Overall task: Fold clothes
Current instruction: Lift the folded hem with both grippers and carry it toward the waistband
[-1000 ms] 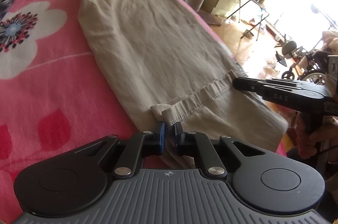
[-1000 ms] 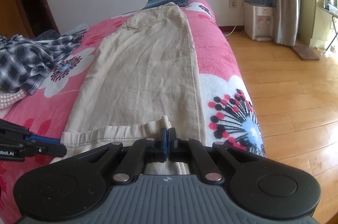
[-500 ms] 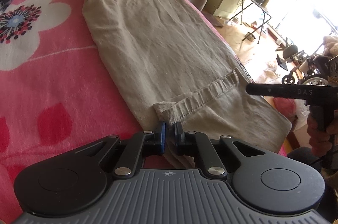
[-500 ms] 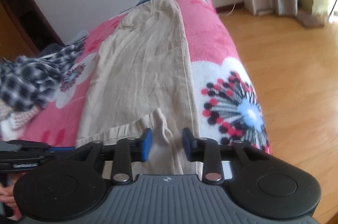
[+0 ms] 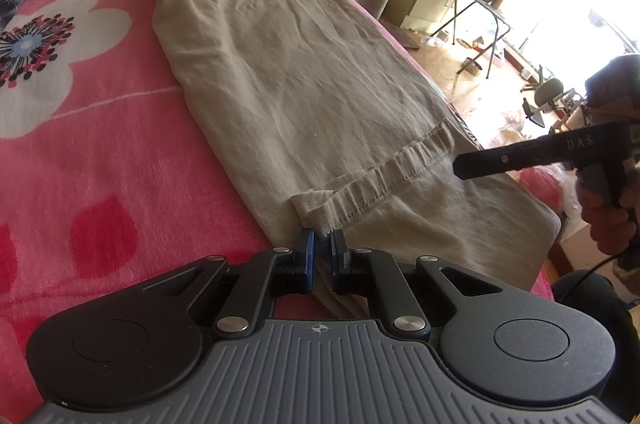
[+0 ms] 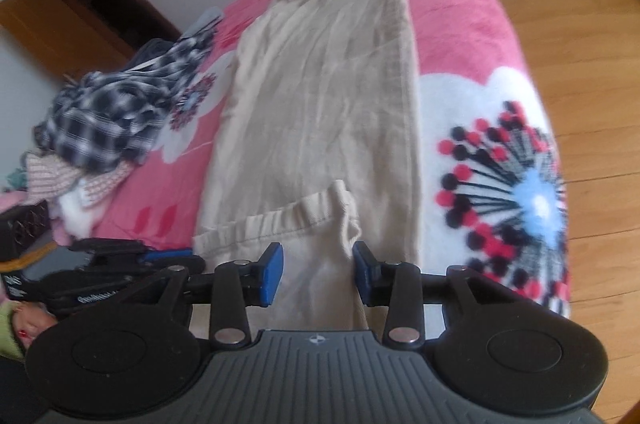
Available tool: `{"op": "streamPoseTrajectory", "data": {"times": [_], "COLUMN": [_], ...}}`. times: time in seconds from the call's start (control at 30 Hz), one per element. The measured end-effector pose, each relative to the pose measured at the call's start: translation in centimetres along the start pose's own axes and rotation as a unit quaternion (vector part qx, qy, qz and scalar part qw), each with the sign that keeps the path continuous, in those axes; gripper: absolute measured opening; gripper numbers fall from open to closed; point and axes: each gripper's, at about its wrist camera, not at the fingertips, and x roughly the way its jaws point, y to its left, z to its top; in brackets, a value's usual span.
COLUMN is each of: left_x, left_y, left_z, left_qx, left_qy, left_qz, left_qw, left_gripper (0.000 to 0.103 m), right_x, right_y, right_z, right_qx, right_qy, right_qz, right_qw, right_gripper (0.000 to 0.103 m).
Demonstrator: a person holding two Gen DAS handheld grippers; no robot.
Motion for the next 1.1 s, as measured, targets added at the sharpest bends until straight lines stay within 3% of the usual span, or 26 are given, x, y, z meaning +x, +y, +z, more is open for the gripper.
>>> {"op": "streamPoseTrajectory", "data": {"times": [0.07,0.13,0.2,0.37,0.53,0.67,0.8,0.97,1.1], "left_x": [0.0,-0.2,-0.5,-0.6,0.0,0.3,-0.8,0.0,0.5], "left_y": [0.3,0.8,1.4,1.7,1.1,1.1,0.7,1.4,2.2], "left_z": [-0.1,-0.2,-0.1,0.2,0.7,0.9,0.9,0.5,0.5], "left_qx": [-0.007,-0.021,-0.04,-0.052,-0.04,-0.056,-0.057,-0.089,-0.121], "left_qy": [-0.002,-0.004,-0.006,-0.002,0.014,0.015,-0.011,0.014,0.03], "left_qz": [-0.009,-0.022,-0.039,-0.068,-0.076,-0.083,-0.099,-0.083,-0.103], "left_qw": [0.9999,0.9995,0.9984,0.9964,0.9962,0.9948,0.9934,0.9925,0.9868], "left_gripper": [0.007,0.007,0.008,0.028,0.036,0.035,0.032,0.033,0.035], "right_x": [0.5,0.6,0.2,-1.5,-2.1,-1.4,-0.9,-0.8,-0.7], "right_y": [-0.5,-0.9,-0.9,-0.5,-0.6,-1.1,-1.5,-2.2,-2.4], "right_z": [0.4,0.5,0.2,-1.4,-2.4,-2.4,-2.6,-3.1,-3.2], "right_qx": [0.012,0.023,0.02,0.001,0.009,0.024,0.032,0.049,0.055], "right_qy": [0.007,0.005,-0.008,-0.047,-0.073,-0.071,-0.071,-0.075,-0.076], "right_qz": [0.015,0.017,0.022,0.024,0.026,0.023,0.022,0.03,0.032], "right_qw": [1.0,1.0,1.0,0.999,0.997,0.997,0.997,0.995,0.995], "right_gripper": [0.035,0.015,0.006,0.005,0.005,0.005,0.005,0.005,0.005]}}
